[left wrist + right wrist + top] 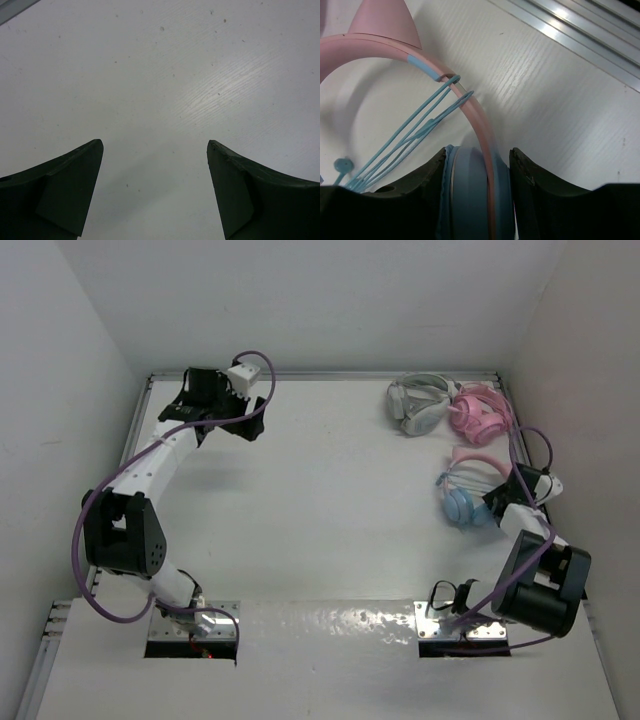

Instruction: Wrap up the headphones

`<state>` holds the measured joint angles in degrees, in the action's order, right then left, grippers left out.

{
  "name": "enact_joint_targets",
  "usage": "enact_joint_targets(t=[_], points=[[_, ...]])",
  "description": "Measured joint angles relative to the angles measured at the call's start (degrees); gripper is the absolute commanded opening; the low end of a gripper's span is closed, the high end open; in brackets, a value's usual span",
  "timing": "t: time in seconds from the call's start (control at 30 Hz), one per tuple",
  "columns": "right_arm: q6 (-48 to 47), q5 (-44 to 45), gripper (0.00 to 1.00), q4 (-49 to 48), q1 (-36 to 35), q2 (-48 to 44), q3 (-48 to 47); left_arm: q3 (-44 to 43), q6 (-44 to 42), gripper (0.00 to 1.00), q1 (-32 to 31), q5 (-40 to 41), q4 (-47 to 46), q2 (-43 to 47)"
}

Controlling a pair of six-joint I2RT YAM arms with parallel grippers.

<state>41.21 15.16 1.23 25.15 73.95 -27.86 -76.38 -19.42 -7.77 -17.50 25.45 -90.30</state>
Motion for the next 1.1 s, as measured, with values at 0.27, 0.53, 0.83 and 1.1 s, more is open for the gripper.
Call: enact_joint_targets(t=[0.27,0.53,0.83,1.1], points=[[0.0,1.2,0.01,-0.8,-4.7,5.2,-1.8,0.0,0.0,0.82,0.0,-0.2,0.0,0.0],[-0.3,1.4,0.17,0.3,-8.4,7.8,-5.0,0.0,0.0,0.82,0.0,-0.2,0.0,0.0],[-0.9,-1.0,0.48,1.4,-9.6,13.0,-10.4,0.0,0.0,0.82,0.1,-0.2,0.0,0.0],[-2.7,-2.9,0.99,2.4,-9.9,13.6,-12.2,0.0,0.0,0.82,0.4,-0.2,0.0,0.0]])
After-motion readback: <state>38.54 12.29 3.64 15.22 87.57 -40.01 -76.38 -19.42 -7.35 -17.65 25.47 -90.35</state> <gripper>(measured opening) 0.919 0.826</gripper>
